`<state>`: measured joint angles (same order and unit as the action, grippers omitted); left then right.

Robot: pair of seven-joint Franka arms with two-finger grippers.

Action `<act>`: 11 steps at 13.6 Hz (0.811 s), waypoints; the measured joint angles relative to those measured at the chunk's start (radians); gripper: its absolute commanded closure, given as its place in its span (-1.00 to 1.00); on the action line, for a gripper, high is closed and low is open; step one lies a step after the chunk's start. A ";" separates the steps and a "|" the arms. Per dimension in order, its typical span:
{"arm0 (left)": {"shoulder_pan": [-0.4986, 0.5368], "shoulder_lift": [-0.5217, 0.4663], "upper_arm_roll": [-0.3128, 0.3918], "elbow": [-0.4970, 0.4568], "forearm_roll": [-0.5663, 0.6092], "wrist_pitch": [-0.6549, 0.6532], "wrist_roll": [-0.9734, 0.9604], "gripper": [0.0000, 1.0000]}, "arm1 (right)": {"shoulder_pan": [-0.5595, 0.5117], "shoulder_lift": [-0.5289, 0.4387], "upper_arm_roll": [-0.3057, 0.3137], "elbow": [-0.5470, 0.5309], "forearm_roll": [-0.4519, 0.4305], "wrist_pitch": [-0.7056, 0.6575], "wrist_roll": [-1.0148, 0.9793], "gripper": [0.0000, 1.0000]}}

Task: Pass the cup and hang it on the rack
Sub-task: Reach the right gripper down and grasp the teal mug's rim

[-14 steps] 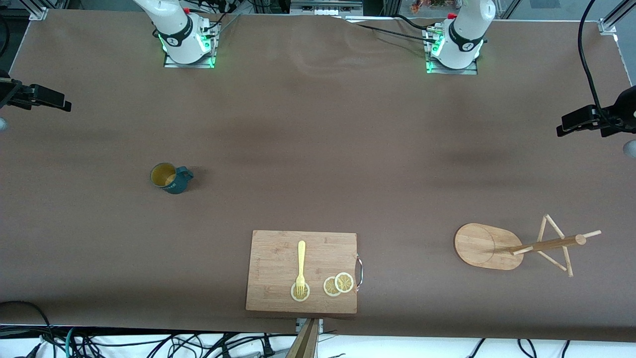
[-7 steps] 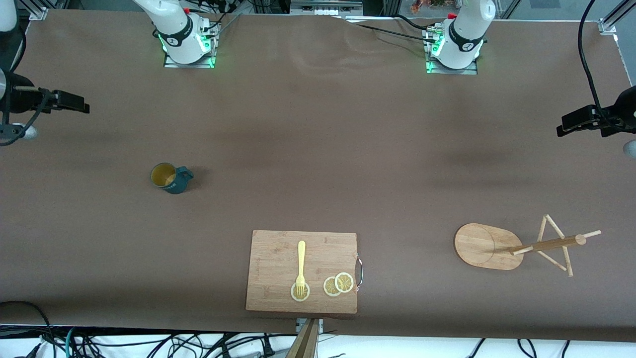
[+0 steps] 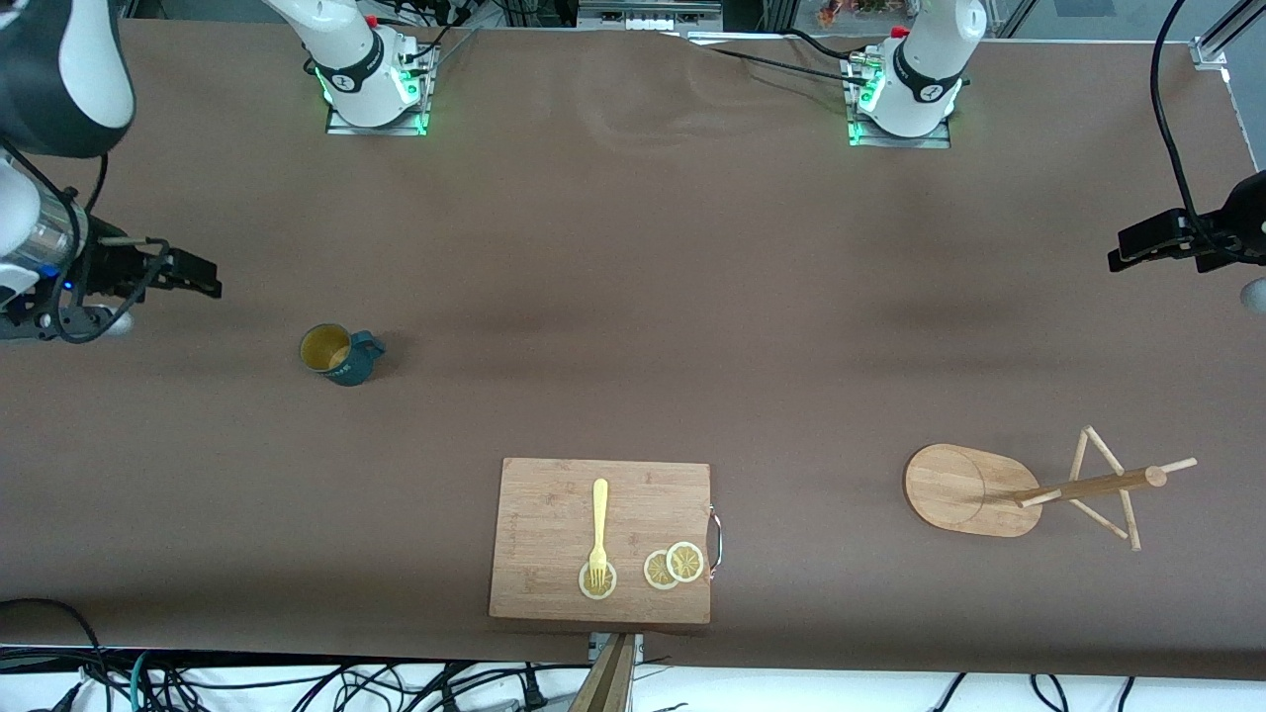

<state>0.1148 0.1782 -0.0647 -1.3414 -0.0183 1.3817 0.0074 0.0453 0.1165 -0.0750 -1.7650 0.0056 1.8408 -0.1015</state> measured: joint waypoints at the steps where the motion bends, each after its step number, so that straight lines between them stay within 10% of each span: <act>1: 0.000 0.000 0.000 0.000 0.000 0.000 0.000 -1.00 | 0.000 0.004 0.001 -0.055 0.000 0.111 -0.003 -1.00; 5: 0.000 0.000 0.000 0.001 0.000 0.000 0.000 -1.00 | 0.007 0.052 0.032 -0.276 0.000 0.522 -0.016 -1.00; 11: 0.000 0.001 0.000 0.001 0.000 0.000 0.000 -1.00 | 0.010 0.162 0.043 -0.390 0.000 0.682 -0.132 -1.00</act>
<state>0.1148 0.1788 -0.0648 -1.3403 -0.0183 1.3817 0.0074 0.0555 0.2784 -0.0323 -2.1549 0.0056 2.5229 -0.2340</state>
